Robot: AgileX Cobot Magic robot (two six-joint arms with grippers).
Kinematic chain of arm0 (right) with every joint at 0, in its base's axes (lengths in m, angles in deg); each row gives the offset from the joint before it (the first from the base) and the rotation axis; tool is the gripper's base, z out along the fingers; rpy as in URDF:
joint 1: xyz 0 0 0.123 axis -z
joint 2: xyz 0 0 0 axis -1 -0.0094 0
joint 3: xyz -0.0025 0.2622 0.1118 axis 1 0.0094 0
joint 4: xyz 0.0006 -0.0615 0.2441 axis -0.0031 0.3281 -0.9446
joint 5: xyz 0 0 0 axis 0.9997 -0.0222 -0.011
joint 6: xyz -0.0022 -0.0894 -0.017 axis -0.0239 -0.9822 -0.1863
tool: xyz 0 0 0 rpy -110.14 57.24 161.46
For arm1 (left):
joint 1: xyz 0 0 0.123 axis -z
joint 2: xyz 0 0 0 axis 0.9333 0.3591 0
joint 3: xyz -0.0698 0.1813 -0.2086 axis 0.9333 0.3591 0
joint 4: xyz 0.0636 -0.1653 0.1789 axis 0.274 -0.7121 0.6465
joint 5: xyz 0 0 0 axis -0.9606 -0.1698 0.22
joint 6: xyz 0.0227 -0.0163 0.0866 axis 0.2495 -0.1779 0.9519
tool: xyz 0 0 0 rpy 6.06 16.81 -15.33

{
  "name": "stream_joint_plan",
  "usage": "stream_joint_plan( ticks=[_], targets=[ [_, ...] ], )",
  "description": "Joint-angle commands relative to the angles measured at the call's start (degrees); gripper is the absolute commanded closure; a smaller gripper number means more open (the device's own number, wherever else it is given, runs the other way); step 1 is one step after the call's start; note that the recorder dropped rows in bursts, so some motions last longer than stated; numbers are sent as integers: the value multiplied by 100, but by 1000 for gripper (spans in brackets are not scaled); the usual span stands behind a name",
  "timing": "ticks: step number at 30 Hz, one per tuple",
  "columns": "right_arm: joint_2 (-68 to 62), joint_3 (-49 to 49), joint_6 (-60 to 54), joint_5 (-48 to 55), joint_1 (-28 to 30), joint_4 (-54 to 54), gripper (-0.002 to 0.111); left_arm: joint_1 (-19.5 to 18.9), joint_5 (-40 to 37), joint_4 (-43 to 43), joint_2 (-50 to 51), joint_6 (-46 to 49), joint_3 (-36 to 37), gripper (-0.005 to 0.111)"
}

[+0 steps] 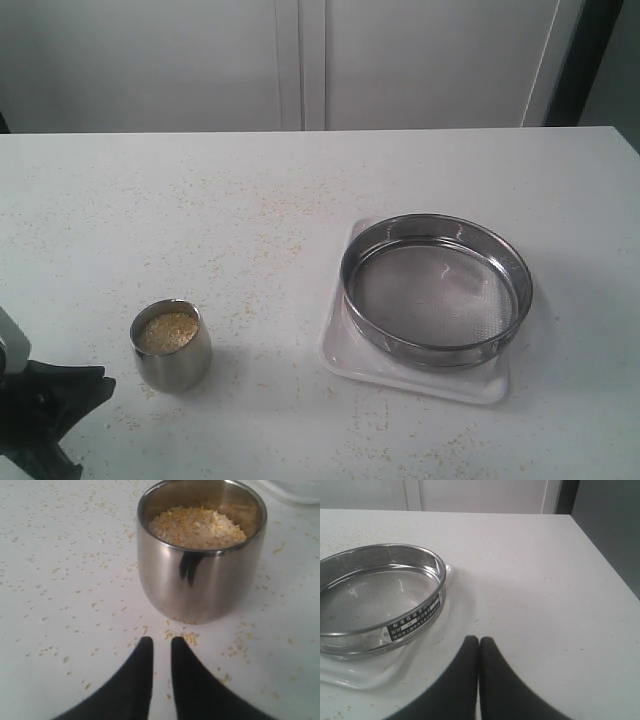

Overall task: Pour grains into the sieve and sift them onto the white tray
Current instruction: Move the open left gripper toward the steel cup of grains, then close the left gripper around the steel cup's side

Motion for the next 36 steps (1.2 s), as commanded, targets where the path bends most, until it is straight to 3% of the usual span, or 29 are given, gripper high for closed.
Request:
stream_joint_plan(
  ticks=[1,4,6,17,25,29,36],
  targets=[
    [32,30,18,-90,46,15,108,-11,20,274,21,-60,-5,50],
    [32,30,18,-90,46,15,108,-11,20,457,21,-60,-5,32],
    [32,30,18,-90,46,15,108,-11,20,457,21,-60,-5,27],
    [32,30,18,-90,46,15,108,-11,20,589,21,-118,-69,27],
    [32,30,18,-90,46,15,108,133,20,1425,21,-1018,-856,26],
    [32,30,18,-90,46,15,108,437,20,1360,226,-1018,-1003,9],
    [32,30,18,-90,46,15,108,501,20,1244,704,-1039,-1353,5]
  ],
)
